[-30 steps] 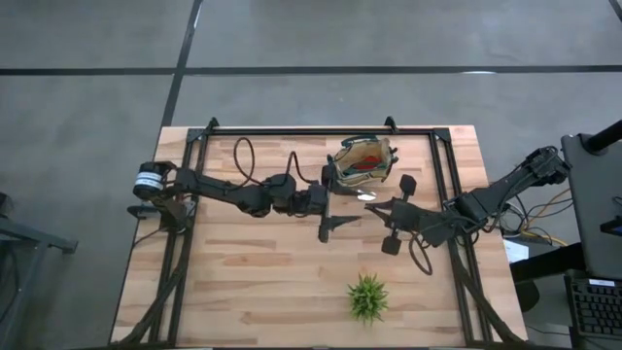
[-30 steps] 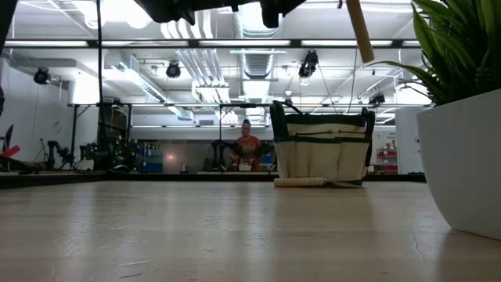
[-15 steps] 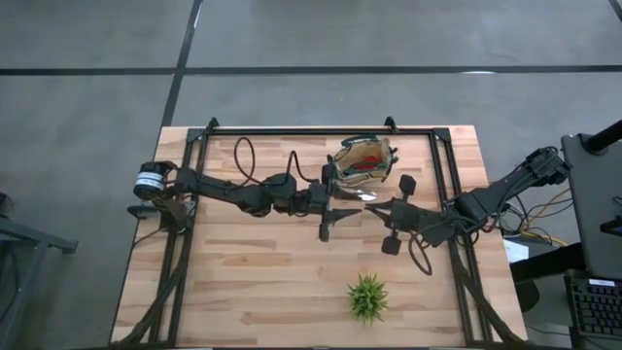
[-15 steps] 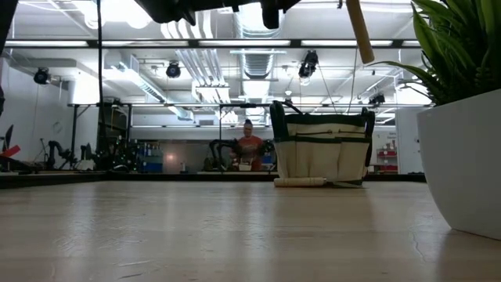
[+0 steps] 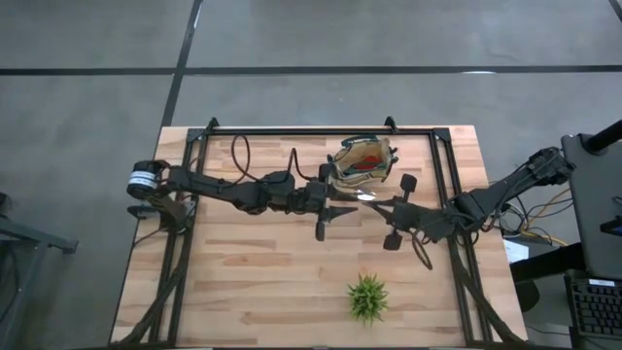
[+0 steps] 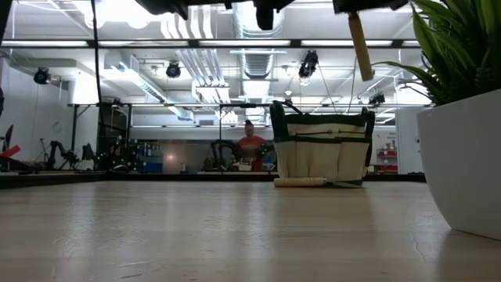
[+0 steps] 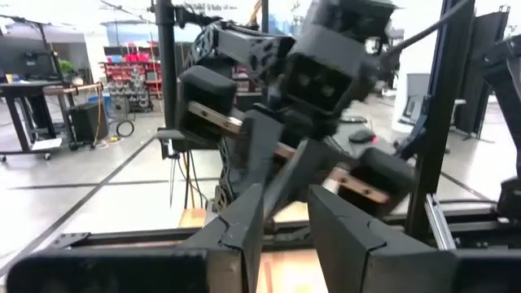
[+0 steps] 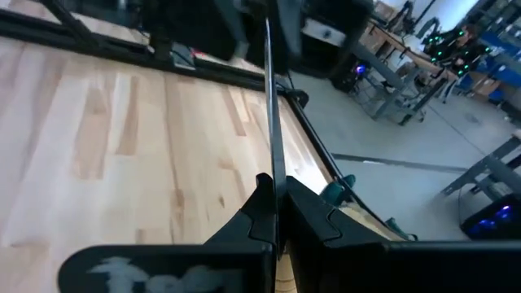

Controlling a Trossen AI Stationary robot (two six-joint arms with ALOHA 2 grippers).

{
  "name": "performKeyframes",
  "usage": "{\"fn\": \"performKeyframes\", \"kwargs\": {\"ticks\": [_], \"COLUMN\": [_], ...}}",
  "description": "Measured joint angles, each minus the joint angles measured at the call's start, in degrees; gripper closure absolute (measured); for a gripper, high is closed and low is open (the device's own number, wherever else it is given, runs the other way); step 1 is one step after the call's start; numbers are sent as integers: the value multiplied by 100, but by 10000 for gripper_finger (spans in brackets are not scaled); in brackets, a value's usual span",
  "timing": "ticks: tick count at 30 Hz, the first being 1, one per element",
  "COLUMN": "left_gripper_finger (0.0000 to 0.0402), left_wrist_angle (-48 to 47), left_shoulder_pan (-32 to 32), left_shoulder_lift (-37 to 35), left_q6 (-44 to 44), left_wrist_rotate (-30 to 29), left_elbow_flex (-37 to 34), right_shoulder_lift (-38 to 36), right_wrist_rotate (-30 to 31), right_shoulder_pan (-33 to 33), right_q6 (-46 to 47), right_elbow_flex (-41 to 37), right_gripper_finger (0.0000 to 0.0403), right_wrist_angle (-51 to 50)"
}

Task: Pick & Place Garden tools in Gardening bag
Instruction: Put the brown trowel into the gardening bag

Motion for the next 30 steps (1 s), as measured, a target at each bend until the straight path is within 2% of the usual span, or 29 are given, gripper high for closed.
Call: {"fn": "performKeyframes", "kwargs": {"ticks": [4,9,13,18,25,30], "left_gripper_finger": [301,301,301,305,336,346], "left_wrist_angle": [-354,-660,-659,-593,271,716], "left_shoulder_pan": [-17,-17,-20,-20,-20,-20], "left_shoulder_lift": [-102,-266,-412,-788,-1491,-1802], "left_q6": [31,56,188,203,192,50], "left_wrist_rotate": [1,-1,0,-42,-101,-198], "left_elbow_flex": [-3,-7,-182,-698,-1759,-2358], "right_shoulder_lift": [-288,-590,-793,-901,-816,-606], "right_wrist_rotate": [-162,-929,-1215,-2156,-3242,-3459], "right_shoulder_pan": [-257,-780,-1276,-2043,-3033,-3506], "right_q6": [-452,-996,-1429,-1536,-1485,-1443], "right_elbow_flex": [-471,-1247,-1851,-2448,-2988,-3154], "right_gripper_finger": [395,395,395,395,395,395], "right_wrist_angle": [465,1999,2990,3724,4494,4880]}}
